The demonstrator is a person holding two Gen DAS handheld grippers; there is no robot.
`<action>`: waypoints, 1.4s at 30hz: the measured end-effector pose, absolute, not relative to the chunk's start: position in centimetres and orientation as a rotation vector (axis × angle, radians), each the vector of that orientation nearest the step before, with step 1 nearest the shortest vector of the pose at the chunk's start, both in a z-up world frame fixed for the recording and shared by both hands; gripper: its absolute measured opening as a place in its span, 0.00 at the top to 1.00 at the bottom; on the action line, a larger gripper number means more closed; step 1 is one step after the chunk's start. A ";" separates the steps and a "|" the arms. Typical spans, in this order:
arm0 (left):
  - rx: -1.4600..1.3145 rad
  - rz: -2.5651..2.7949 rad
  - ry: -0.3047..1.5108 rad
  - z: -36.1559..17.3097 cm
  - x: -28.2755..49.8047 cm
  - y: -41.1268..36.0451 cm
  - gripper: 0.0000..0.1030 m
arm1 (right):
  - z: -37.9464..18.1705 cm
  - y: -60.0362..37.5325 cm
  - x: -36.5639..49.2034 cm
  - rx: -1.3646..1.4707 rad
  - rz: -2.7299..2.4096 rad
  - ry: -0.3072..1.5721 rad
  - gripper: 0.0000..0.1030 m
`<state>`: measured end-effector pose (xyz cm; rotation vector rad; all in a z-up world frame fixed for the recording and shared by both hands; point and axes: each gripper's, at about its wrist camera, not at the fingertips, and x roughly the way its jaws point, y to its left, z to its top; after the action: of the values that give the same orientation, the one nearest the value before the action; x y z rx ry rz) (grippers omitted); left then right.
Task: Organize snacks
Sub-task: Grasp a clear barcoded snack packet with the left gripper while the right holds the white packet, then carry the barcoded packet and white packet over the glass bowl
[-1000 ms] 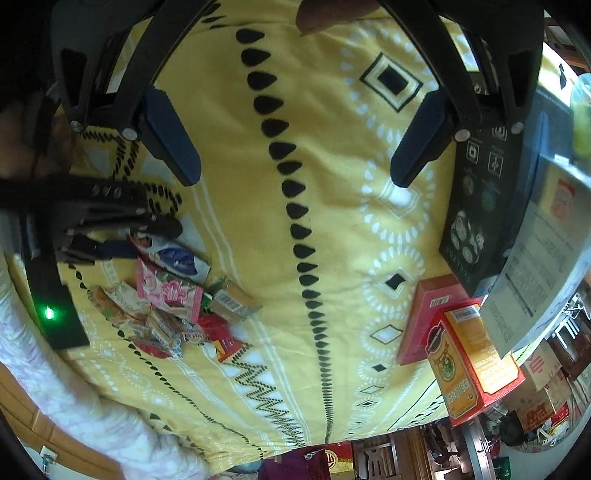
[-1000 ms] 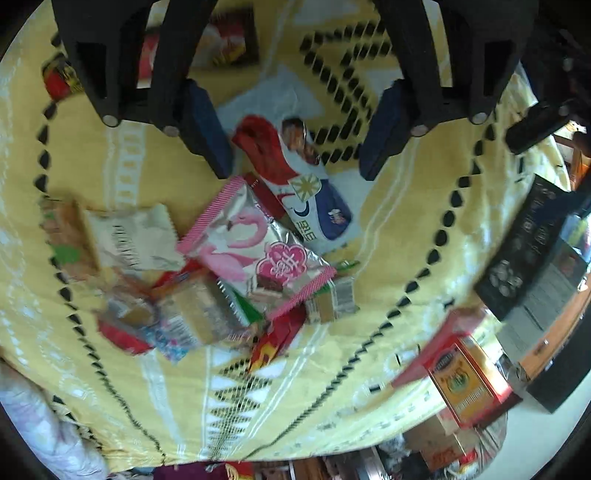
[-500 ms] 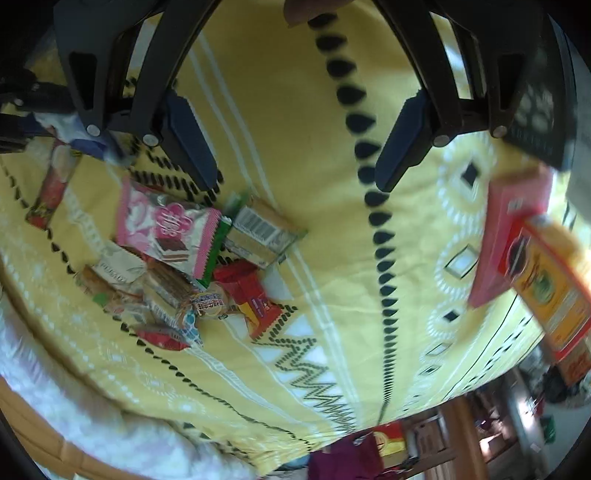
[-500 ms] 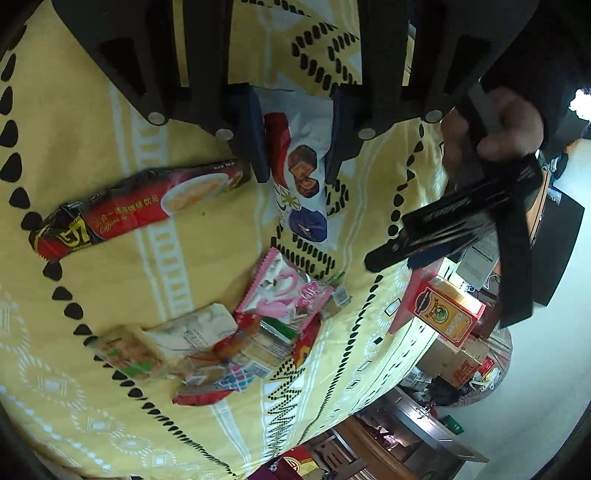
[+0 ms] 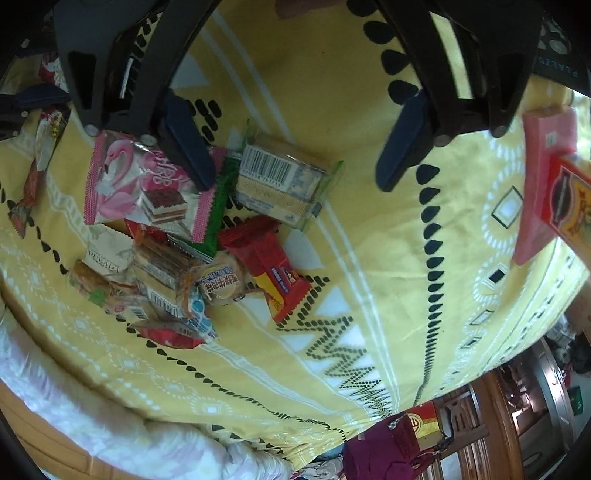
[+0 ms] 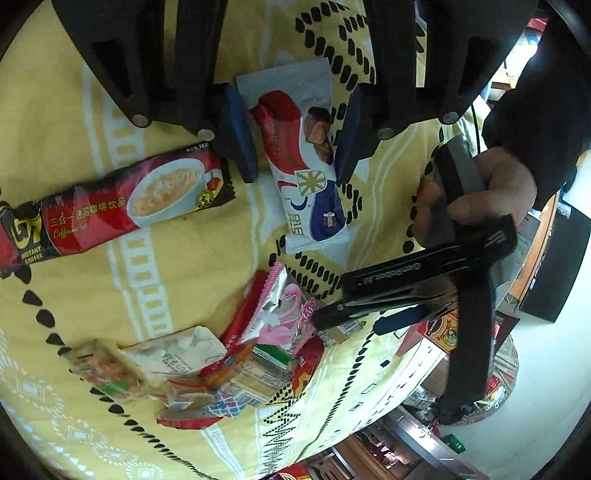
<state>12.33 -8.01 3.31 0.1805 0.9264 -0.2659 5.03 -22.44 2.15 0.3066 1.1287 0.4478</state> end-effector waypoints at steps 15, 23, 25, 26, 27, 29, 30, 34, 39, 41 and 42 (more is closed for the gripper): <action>0.049 -0.251 0.861 8.3 4.8 -3.7 0.56 | 4.4 -20.9 3.6 0.208 0.461 0.996 0.70; 0.019 -0.036 0.700 16.9 -0.1 2.4 0.57 | 8.9 -20.1 2.5 0.234 0.456 0.907 0.70; 0.014 0.051 0.654 19.1 -1.4 4.7 0.57 | 11.1 -19.0 2.4 0.219 0.477 0.874 0.70; 0.009 0.091 0.633 20.0 -2.0 6.0 0.57 | 12.1 -18.2 2.4 0.209 0.492 0.861 0.70; 0.007 0.133 0.615 20.8 -2.6 7.3 0.57 | 13.4 -17.2 2.4 0.198 0.511 0.843 0.70; -0.011 0.220 0.593 22.1 -4.0 10.3 0.57 | 15.4 -15.1 2.3 0.167 0.544 0.816 0.70; -0.023 0.253 0.585 22.5 -4.6 11.6 0.57 | 16.4 -13.9 2.4 0.153 0.562 0.803 0.70; -0.063 0.382 0.563 23.4 -7.6 17.0 0.57 | 20.1 -7.8 2.4 0.108 0.661 0.765 0.70; -0.114 0.490 0.551 23.4 -10.4 21.9 0.57 | 23.3 1.3 1.7 0.040 0.809 0.744 0.70; -0.137 0.532 0.555 23.2 -11.3 23.9 0.57 | 24.4 5.5 1.4 0.016 0.876 0.746 0.70; -0.146 0.550 0.558 23.2 -11.6 24.8 0.57 | 25.0 8.0 1.3 0.002 0.914 0.751 0.70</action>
<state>-11.64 24.79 23.18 -0.1456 0.5577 0.5496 1.29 7.95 24.95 0.0018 0.7512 0.9138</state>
